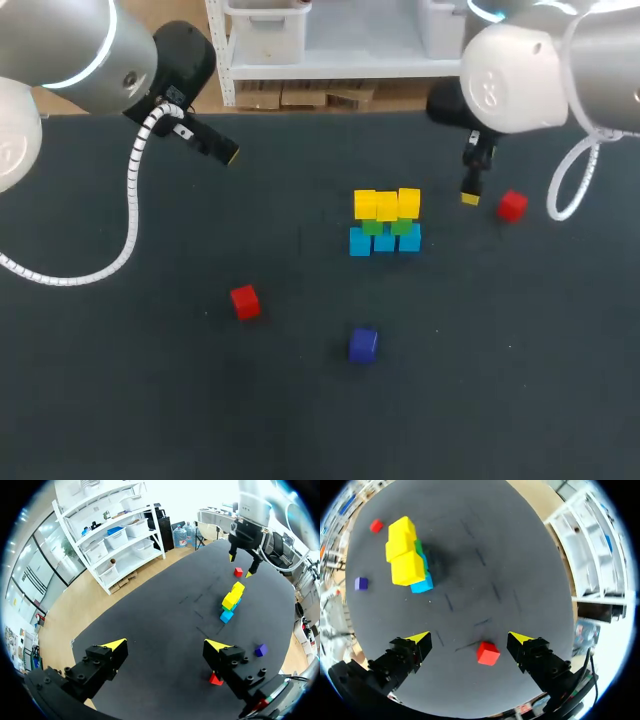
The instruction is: Place the blue cubes, place green cubes on the blue cubes, place the yellow cubes on the green cubes, then place the red cubes on the yellow cubes, and place purple cube on the red cubes.
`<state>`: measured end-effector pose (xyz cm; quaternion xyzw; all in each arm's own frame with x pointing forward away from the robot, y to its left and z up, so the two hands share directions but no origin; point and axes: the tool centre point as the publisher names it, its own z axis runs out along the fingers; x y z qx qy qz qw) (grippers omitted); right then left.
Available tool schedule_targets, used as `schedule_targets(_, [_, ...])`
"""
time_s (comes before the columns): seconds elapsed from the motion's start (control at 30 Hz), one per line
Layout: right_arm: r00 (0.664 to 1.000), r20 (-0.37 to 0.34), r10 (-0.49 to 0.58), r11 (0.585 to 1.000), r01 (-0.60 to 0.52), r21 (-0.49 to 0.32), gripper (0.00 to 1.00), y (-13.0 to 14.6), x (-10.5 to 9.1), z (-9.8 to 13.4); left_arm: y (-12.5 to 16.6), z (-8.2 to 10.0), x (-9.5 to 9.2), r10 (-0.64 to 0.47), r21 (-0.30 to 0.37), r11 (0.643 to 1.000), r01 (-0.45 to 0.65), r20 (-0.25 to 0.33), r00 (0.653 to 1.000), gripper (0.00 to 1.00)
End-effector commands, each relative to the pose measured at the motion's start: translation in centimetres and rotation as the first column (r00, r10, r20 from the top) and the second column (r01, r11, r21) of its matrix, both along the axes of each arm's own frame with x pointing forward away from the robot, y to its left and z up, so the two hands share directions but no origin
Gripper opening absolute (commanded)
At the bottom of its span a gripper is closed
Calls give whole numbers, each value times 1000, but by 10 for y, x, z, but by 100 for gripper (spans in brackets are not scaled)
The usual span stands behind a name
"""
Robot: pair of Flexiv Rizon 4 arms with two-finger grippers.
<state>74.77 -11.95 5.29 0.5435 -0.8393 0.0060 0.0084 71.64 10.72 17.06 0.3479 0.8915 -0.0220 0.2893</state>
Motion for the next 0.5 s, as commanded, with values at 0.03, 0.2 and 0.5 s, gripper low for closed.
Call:
schedule_targets(0.03, [998, -21, -67, 998, 67, 8, 100, -17, 6, -11, 1, 0, 0, -4, -3, 1000, 4, 0, 1000, 100])
schedule_targets(0.2, [992, -32, -121, 993, 121, 2, 100, -36, 6, -16, 1, 0, 0, -4, -3, 1000, 4, 0, 1000, 100])
schedule_targets(0.5, [982, -39, -187, 982, 187, -12, 100, -65, 1, -22, 1, 0, 0, -4, -3, 1000, 4, 0, 1000, 100])
